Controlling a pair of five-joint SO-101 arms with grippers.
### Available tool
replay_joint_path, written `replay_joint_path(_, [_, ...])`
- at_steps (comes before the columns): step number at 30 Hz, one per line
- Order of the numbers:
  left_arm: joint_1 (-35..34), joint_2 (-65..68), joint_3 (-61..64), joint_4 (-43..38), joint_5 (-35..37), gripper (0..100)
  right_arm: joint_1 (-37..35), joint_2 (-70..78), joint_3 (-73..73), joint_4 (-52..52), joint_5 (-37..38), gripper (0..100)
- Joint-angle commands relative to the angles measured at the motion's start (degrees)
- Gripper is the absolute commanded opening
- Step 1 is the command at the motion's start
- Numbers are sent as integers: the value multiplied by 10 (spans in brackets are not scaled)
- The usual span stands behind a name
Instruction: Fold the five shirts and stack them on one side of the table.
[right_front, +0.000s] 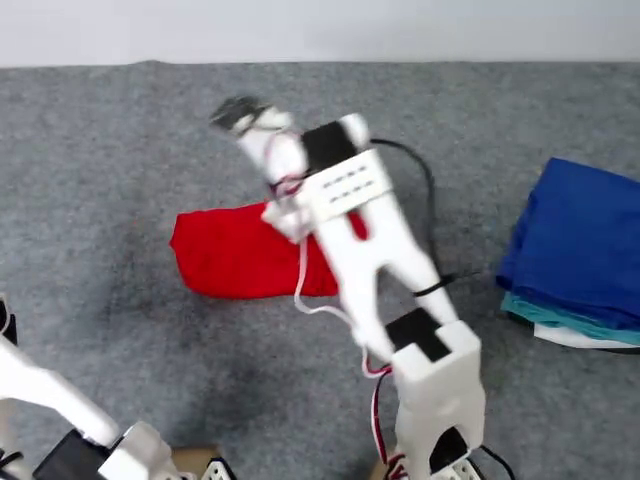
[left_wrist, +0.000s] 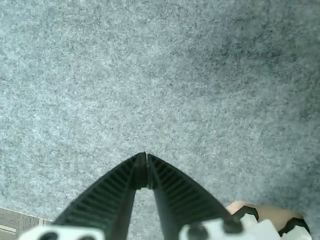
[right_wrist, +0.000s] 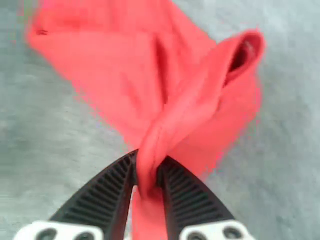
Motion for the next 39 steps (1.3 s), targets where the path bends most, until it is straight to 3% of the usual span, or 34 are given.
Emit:
replay_joint_path(1, [-5,-25,-15,11,11,7,-50,-14,-4,-36,-13,9])
replay_joint_path(9, [-4,-25,-15,12,13,7,-109,73,-4,-138,-11,9])
replay_joint_path(22, [-2,-25,-15,11,13,7,-104,150,-4,-261,-11,9])
replay_joint_path(25, [-2,-25,-15,10,13,7,-103,160,-15,-258,-10,44])
replay_joint_path(30, [-1,-25,-15,10,13,7,-106,153,-65,-237,-30,231])
replay_joint_path(36, [-1,-25,-15,10,15,7,-93,151,-165,-109,-38,221])
replay_joint_path(39, [-1,-25,-15,10,16,7,-73,153,-193,-45,-26,132])
